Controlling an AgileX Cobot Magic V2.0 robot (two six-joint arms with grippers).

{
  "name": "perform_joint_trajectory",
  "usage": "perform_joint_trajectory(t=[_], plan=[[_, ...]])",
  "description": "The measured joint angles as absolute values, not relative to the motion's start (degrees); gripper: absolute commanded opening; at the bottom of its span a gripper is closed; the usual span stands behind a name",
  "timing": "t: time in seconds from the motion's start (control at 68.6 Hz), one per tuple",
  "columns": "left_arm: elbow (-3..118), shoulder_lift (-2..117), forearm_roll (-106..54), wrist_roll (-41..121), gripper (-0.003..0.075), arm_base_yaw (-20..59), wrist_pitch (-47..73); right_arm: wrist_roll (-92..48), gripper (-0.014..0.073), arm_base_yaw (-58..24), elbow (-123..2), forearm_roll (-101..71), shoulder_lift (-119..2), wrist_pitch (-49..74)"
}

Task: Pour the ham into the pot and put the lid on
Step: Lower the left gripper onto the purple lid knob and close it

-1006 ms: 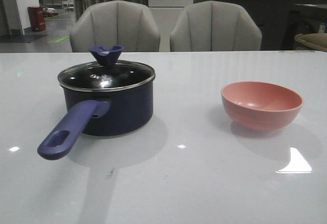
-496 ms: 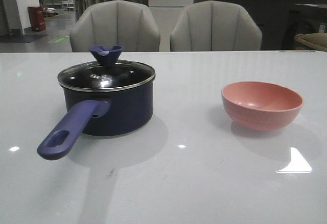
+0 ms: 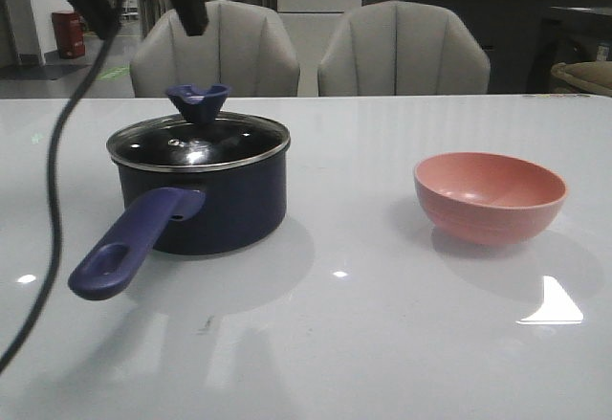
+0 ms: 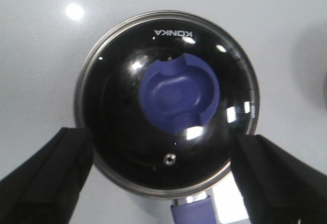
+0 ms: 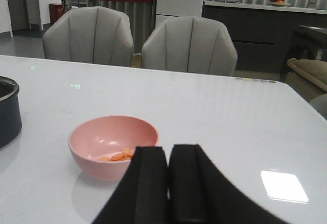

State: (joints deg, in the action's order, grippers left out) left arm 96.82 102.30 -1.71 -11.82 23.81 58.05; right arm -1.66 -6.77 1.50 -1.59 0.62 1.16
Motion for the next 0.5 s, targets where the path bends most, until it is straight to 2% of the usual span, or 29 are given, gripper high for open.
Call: perform_joint_trajectory(t=[0.233, 0.496], plan=[[103.31, 110.18, -1.37, -14.74, 0.0606, 25.12, 59.95, -1.66, 0.015, -6.77, 1.5, -1.59, 0.62, 1.16], [104.19, 113.6, 0.0, -17.12, 0.0606, 25.12, 59.99, -1.66, 0.015, -6.77, 1.5, -1.59, 0.62, 1.16]])
